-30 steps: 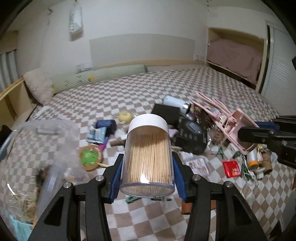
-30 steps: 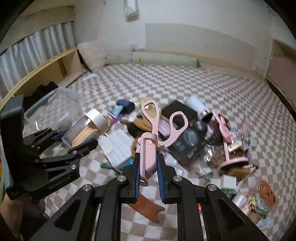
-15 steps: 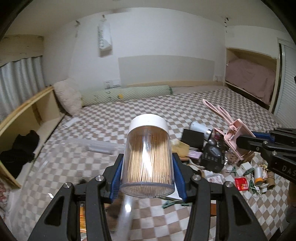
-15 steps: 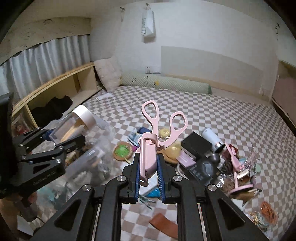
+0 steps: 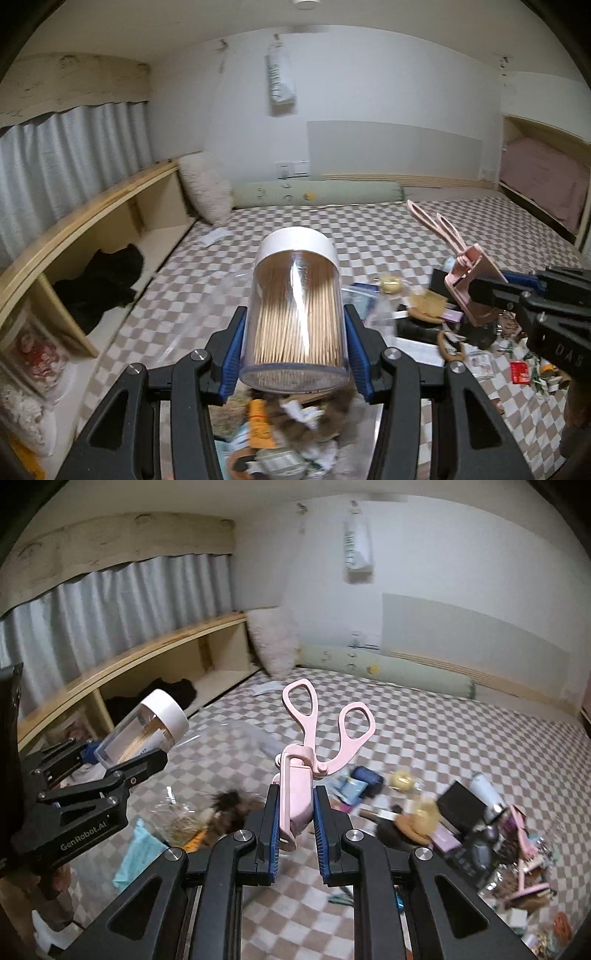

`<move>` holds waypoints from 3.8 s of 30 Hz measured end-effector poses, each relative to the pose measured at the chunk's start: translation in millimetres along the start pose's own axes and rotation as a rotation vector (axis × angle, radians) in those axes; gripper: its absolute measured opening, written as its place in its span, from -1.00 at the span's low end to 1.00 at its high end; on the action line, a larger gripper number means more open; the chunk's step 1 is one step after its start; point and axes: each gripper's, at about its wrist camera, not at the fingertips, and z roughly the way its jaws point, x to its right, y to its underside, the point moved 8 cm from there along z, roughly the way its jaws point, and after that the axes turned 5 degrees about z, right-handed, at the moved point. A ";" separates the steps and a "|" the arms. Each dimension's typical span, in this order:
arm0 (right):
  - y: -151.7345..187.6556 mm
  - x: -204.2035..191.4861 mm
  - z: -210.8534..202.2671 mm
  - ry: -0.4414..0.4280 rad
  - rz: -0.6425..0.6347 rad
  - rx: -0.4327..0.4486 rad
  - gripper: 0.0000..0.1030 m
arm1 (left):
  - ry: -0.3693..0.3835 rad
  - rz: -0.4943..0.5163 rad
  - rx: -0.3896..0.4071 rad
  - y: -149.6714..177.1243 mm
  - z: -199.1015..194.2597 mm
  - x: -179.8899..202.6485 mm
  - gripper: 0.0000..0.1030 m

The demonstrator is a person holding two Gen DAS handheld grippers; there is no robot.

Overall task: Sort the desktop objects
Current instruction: 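Carry the toothpick jar and pink scissors with both tools over the clear bin, then open both tools to drop the jar and scissors into the bin, then move both tools back from the bin toward the pile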

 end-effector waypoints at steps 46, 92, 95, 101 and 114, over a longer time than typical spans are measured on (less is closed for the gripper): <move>98.2 -81.7 154.0 -0.039 -0.158 -0.458 -0.67 | -0.004 -0.124 -0.565 149.9 82.0 -55.0 -0.05; 71.0 -70.9 126.6 -0.121 -0.030 -0.396 0.29 | -0.068 -0.113 -0.516 141.4 73.8 -61.1 0.71; 72.3 -70.6 125.8 -0.109 -0.041 -0.388 0.31 | -0.075 -0.115 -0.499 137.3 70.1 -61.4 0.86; 67.8 -65.7 119.2 -0.094 -0.033 -0.352 0.66 | -0.105 -0.085 -0.486 130.4 62.0 -61.1 0.96; 53.7 -50.7 93.0 -0.063 -0.022 -0.270 1.00 | -0.195 -0.031 -0.386 100.7 33.4 -57.1 0.97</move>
